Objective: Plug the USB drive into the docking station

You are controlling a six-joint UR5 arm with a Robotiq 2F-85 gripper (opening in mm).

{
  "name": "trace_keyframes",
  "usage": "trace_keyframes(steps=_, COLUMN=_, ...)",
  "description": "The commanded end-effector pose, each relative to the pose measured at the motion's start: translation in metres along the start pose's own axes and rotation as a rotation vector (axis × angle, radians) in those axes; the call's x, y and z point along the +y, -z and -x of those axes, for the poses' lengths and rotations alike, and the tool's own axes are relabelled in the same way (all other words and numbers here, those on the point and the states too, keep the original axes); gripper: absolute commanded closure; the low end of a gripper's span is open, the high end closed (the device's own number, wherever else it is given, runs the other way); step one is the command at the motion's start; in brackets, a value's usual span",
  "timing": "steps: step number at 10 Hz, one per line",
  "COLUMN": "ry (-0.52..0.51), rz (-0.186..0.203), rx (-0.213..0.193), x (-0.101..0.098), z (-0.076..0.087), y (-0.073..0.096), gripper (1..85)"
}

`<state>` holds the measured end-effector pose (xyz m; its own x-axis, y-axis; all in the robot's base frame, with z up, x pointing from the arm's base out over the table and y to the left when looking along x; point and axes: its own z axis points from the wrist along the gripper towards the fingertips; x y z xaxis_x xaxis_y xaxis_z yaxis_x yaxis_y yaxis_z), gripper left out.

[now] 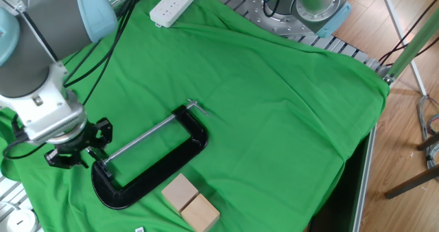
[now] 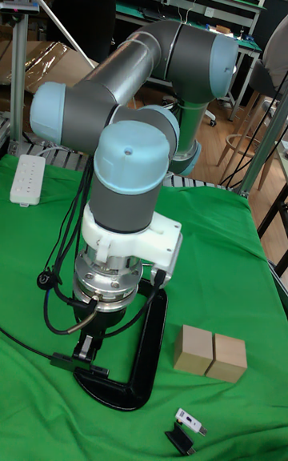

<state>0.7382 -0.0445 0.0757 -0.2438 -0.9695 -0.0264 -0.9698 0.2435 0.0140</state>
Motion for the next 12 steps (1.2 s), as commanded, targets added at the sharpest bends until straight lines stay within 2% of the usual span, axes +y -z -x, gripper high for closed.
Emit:
trace_keyframes(steps=1, ry=-0.052, rz=-0.004, rx=0.017, x=-0.008, z=-0.001, y=0.035, gripper=45.7)
trace_keyframes(steps=4, ry=-0.089, rz=0.002, rx=0.012, x=-0.005, z=-0.002, y=0.073, gripper=48.7)
trace_keyframes(steps=6, ry=-0.178, rz=-0.009, rx=0.0, x=-0.003, z=-0.006, y=0.086, gripper=52.3)
trace_keyframes(steps=7, ry=-0.261, rz=-0.015, rx=0.018, x=0.0, z=-0.013, y=0.09, gripper=65.7)
trace_keyframes(steps=8, ry=-0.353, rz=-0.035, rx=0.048, x=0.0, z=-0.022, y=0.094, gripper=84.0)
trace_keyframes(steps=9, ry=-0.44, rz=-0.035, rx=0.032, x=0.002, z=-0.018, y=0.096, gripper=84.0)
trace_keyframes(steps=10, ry=-0.574, rz=-0.05, rx=0.01, x=0.0, z=-0.015, y=0.098, gripper=84.0)
trace_keyframes(steps=11, ry=-0.756, rz=-0.046, rx=0.001, x=0.004, z=-0.014, y=0.101, gripper=84.0)
trace_keyframes(steps=12, ry=-1.031, rz=-0.013, rx=-0.06, x=0.006, z=0.001, y=0.102, gripper=84.0)
